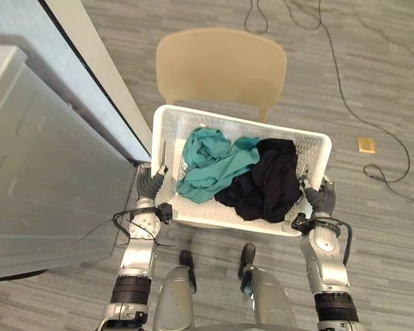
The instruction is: Pick up the laundry basket with both hands and put the clothes into the washing machine.
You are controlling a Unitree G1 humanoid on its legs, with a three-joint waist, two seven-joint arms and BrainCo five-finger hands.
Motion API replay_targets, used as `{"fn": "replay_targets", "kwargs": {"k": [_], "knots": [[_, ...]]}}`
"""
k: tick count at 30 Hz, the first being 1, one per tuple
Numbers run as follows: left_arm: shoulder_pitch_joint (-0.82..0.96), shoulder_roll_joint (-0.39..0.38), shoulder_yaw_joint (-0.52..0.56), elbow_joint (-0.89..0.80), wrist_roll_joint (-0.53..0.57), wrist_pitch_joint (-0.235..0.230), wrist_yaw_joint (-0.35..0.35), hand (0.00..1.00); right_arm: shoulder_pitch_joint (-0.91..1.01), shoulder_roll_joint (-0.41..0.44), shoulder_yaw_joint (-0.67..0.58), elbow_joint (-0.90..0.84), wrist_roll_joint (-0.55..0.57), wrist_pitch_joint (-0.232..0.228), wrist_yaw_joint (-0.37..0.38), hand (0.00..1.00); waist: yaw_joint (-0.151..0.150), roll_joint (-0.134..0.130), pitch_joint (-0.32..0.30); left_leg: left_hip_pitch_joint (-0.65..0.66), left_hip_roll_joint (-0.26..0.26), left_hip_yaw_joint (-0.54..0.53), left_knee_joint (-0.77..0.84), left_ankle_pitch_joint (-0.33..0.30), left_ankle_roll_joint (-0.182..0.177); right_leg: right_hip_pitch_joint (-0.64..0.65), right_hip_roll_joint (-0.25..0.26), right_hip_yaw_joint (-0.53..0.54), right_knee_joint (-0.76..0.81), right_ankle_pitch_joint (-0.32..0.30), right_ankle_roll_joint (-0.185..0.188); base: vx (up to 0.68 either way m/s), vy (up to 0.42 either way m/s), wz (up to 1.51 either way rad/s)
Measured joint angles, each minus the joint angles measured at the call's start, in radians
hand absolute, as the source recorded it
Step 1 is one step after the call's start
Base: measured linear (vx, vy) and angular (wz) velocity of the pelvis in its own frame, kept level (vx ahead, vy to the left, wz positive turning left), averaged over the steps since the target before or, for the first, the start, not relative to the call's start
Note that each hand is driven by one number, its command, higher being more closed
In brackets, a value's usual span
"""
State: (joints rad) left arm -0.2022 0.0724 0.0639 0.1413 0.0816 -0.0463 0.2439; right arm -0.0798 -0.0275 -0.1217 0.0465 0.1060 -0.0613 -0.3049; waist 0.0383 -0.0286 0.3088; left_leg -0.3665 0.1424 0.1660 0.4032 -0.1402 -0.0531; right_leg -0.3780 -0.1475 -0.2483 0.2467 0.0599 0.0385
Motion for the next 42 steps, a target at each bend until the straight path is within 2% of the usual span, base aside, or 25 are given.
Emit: {"fn": "replay_targets", "kwargs": {"k": [4,6,10,13,14,16,19,25,29,32,37,42], "knots": [[-0.070,0.007,0.028,0.000,0.000,0.002,0.012,1.00,-0.040,0.004,0.005,-0.041,0.001,0.000,-0.017,1.00,0.003,-0.001,0.064,-0.064,0.015,-0.001,0.039,-0.002,-0.001,-0.052,0.001,-0.007,0.027,-0.001,-0.004,-0.08,-0.005,0.02],[-0.097,0.015,0.032,0.000,0.000,0.004,0.019,1.00,-0.064,0.002,0.005,-0.042,0.002,-0.001,-0.024,1.00,0.002,-0.002,0.077,-0.088,0.019,-0.003,0.052,-0.003,-0.001,-0.071,0.001,-0.011,0.034,-0.002,-0.009,-0.08,-0.014,0.02],[-0.221,0.049,0.064,0.000,0.000,0.011,0.046,1.00,-0.184,-0.001,0.003,-0.041,0.008,-0.003,-0.059,1.00,0.005,0.000,0.124,-0.178,0.036,-0.004,0.090,0.000,-0.002,-0.147,0.004,-0.027,0.049,0.012,-0.027,-0.08,-0.029,-0.01],[-0.255,0.051,0.071,0.000,0.000,0.014,0.053,1.00,-0.220,-0.001,-0.006,-0.036,0.010,-0.005,-0.068,1.00,0.005,0.000,0.127,-0.204,0.038,-0.004,0.090,0.003,-0.006,-0.171,0.004,-0.029,0.048,0.015,-0.029,-0.01,-0.009,0.00],[-0.257,0.050,0.071,0.000,0.000,0.014,0.054,0.00,-0.227,-0.001,-0.010,-0.030,0.010,-0.005,-0.070,0.00,0.005,0.001,0.127,-0.206,0.039,-0.005,0.090,0.004,-0.007,-0.172,0.004,-0.031,0.047,0.015,-0.030,0.04,-0.018,0.02],[-0.259,0.043,0.071,0.000,0.000,0.015,0.065,0.00,-0.228,-0.001,-0.016,-0.030,0.014,-0.006,-0.072,0.00,0.005,0.001,0.127,-0.206,0.039,-0.004,0.089,0.005,-0.008,-0.172,0.004,-0.034,0.045,0.015,-0.030,0.06,-0.012,0.03],[-0.290,0.019,0.104,0.000,0.000,0.038,0.091,0.00,-0.241,-0.001,-0.027,-0.019,0.024,-0.007,-0.080,0.00,0.006,0.003,0.133,-0.208,0.040,-0.002,0.085,0.005,-0.009,-0.172,0.004,-0.041,0.040,0.015,-0.030,0.06,-0.018,0.03],[-0.360,-0.023,0.149,0.010,-0.031,0.045,0.151,0.00,-0.264,-0.002,-0.049,0.020,0.051,0.002,-0.084,0.00,0.008,0.007,0.150,-0.203,0.036,-0.004,0.062,0.019,-0.019,-0.167,0.001,-0.050,0.033,0.014,-0.031,0.01,-0.023,0.05],[-0.367,-0.074,0.176,0.010,-0.032,0.064,0.159,0.00,-0.238,0.002,-0.048,0.021,0.051,0.028,-0.074,0.00,0.029,0.010,0.152,-0.185,0.036,-0.005,0.052,0.024,-0.020,-0.151,0.001,-0.054,0.033,0.011,-0.034,0.01,-0.024,0.02],[-0.371,-0.078,0.179,0.008,-0.031,0.064,0.169,0.00,-0.236,0.005,-0.050,0.020,0.050,0.028,-0.062,0.00,0.030,0.010,0.152,-0.175,0.036,-0.010,0.050,0.023,-0.020,-0.133,0.000,-0.061,0.032,0.009,-0.035,-0.02,-0.010,0.09],[-0.369,-0.074,0.182,0.008,-0.030,0.080,0.156,0.00,-0.239,0.014,-0.068,0.020,0.050,0.028,-0.062,0.00,0.031,0.010,0.152,-0.180,0.035,0.000,0.050,0.022,-0.020,-0.133,-0.009,-0.067,0.034,0.009,-0.034,-0.03,-0.007,0.06],[-0.368,-0.056,0.178,0.008,0.021,0.101,0.066,0.00,-0.248,0.023,-0.086,0.020,0.049,0.033,-0.060,0.00,0.032,0.010,0.152,-0.180,0.034,0.006,0.050,0.025,-0.016,-0.133,-0.012,-0.068,0.034,0.010,-0.034,0.00,0.000,0.00]]}}
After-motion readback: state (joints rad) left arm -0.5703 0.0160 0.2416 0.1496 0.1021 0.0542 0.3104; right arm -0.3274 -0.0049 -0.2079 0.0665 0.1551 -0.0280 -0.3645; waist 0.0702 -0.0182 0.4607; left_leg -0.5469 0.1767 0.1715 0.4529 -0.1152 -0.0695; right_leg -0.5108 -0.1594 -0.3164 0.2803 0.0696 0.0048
